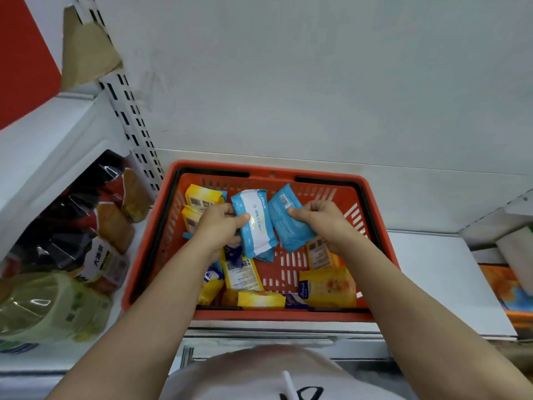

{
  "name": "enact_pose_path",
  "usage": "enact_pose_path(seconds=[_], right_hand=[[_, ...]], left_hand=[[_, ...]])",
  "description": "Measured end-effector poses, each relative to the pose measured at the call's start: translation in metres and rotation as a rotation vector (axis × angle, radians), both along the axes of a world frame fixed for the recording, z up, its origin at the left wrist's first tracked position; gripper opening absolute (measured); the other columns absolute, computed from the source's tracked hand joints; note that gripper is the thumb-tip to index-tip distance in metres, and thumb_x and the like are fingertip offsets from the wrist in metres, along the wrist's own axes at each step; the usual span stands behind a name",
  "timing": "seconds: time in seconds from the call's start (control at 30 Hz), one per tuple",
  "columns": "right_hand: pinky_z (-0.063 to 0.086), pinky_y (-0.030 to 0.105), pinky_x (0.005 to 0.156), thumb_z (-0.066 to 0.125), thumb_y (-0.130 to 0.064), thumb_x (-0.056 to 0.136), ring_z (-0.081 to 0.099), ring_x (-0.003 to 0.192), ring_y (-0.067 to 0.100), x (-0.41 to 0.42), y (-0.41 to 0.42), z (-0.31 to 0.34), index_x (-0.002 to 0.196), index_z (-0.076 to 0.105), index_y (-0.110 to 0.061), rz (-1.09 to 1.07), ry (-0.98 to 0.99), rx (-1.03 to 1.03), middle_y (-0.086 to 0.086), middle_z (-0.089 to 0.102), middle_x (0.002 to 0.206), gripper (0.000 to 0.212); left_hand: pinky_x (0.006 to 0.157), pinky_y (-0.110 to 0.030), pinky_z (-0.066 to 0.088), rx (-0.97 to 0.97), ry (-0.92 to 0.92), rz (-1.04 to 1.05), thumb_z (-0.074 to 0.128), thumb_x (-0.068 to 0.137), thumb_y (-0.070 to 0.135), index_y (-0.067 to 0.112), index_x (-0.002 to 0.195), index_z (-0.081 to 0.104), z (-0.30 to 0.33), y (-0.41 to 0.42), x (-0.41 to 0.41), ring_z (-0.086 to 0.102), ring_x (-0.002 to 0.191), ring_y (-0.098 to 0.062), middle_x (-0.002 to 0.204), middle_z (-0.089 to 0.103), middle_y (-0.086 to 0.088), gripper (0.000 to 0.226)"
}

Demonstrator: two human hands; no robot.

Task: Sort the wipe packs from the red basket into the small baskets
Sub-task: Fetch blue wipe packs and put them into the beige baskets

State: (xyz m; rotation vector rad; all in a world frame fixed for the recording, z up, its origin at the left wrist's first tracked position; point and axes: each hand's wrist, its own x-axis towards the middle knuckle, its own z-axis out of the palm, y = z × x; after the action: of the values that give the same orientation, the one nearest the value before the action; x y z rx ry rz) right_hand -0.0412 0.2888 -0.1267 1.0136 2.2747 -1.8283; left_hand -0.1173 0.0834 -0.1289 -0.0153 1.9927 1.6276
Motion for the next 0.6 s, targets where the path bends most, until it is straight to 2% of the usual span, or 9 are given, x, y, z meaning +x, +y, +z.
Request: enact_pose_path(seconds=[0.1, 0.2, 0.27, 0.3, 0.33, 0.43, 0.53, 0.6], right_hand=[[0.056, 0.032, 0.066, 0.079, -0.034, 0.082, 0.071, 0.078, 0.019, 0.005, -0.022, 0.006, 0.084, 0.062, -0.016, 0.000, 0.082, -0.262, 0.007, 0.073, 0.091, 0.025], [0.058, 0.038, 0.074, 0.072, -0.046, 0.085, 0.071, 0.091, 0.023, 0.011, -0.037, 0.009, 0.099, 0.066, -0.012, 0.049, 0.086, -0.468, 0.007, 0.073, 0.100, 0.037], [0.057, 0.033, 0.068, 0.071, -0.036, 0.088, 0.070, 0.089, 0.021, 0.015, -0.043, 0.010, 0.099, 0.065, -0.012, 0.011, 0.115, -0.444, 0.006, 0.073, 0.099, 0.028], [0.057, 0.032, 0.066, 0.074, -0.025, 0.087, 0.070, 0.088, 0.020, 0.017, -0.044, 0.011, 0.099, 0.062, -0.012, -0.045, 0.139, -0.392, 0.008, 0.071, 0.099, 0.021], [0.057, 0.032, 0.064, 0.077, -0.014, 0.085, 0.070, 0.085, 0.020, 0.019, -0.044, 0.012, 0.100, 0.059, -0.012, -0.121, 0.156, -0.337, 0.009, 0.070, 0.101, 0.024], [0.058, 0.032, 0.059, 0.081, -0.001, 0.077, 0.075, 0.078, 0.022, 0.027, -0.040, 0.017, 0.125, 0.049, -0.016, -0.318, 0.199, -0.251, 0.012, 0.069, 0.103, 0.060], [0.059, 0.034, 0.060, 0.078, 0.004, 0.078, 0.075, 0.080, 0.022, 0.042, -0.035, 0.019, 0.150, 0.028, -0.026, -0.352, 0.274, -0.245, 0.012, 0.073, 0.099, 0.093], [0.060, 0.036, 0.062, 0.077, 0.003, 0.079, 0.075, 0.084, 0.023, 0.055, -0.035, 0.020, 0.152, 0.025, -0.030, -0.363, 0.325, -0.240, 0.013, 0.073, 0.100, 0.096]], left_hand=[[0.059, -0.029, 0.060, 0.087, -0.059, -0.012, 0.061, 0.097, 0.016, 0.017, 0.102, 0.062, 0.004, 0.001, 0.004, 0.075, 0.076, -0.015, 0.095, 0.075, -0.004, 0.006], [0.060, -0.023, 0.057, 0.163, -0.104, -0.047, 0.059, 0.099, 0.019, 0.014, 0.111, 0.063, 0.008, 0.003, 0.007, 0.075, 0.082, -0.016, 0.099, 0.076, -0.005, 0.014], [0.059, -0.022, 0.057, 0.207, -0.109, -0.041, 0.057, 0.099, 0.019, 0.013, 0.112, 0.063, 0.011, 0.003, 0.009, 0.075, 0.081, -0.017, 0.099, 0.076, -0.006, 0.015], [0.057, -0.021, 0.056, 0.225, -0.107, -0.030, 0.057, 0.100, 0.019, 0.014, 0.111, 0.064, 0.011, 0.003, 0.009, 0.075, 0.080, -0.016, 0.099, 0.076, -0.005, 0.015], [0.054, -0.019, 0.055, 0.239, -0.103, -0.016, 0.056, 0.100, 0.019, 0.015, 0.111, 0.064, 0.012, 0.003, 0.009, 0.075, 0.078, -0.015, 0.098, 0.076, -0.004, 0.014], [0.058, -0.019, 0.056, 0.275, -0.097, 0.045, 0.055, 0.100, 0.018, 0.015, 0.115, 0.062, 0.013, 0.001, 0.008, 0.074, 0.082, -0.012, 0.102, 0.075, -0.003, 0.016], [0.062, -0.020, 0.058, 0.289, -0.089, 0.050, 0.056, 0.100, 0.017, 0.018, 0.114, 0.061, 0.014, 0.001, 0.006, 0.074, 0.086, -0.011, 0.107, 0.073, -0.003, 0.015], [0.064, -0.022, 0.058, 0.313, -0.081, 0.035, 0.059, 0.098, 0.014, 0.019, 0.115, 0.060, 0.018, 0.004, 0.008, 0.074, 0.089, -0.012, 0.110, 0.072, -0.003, 0.018]])
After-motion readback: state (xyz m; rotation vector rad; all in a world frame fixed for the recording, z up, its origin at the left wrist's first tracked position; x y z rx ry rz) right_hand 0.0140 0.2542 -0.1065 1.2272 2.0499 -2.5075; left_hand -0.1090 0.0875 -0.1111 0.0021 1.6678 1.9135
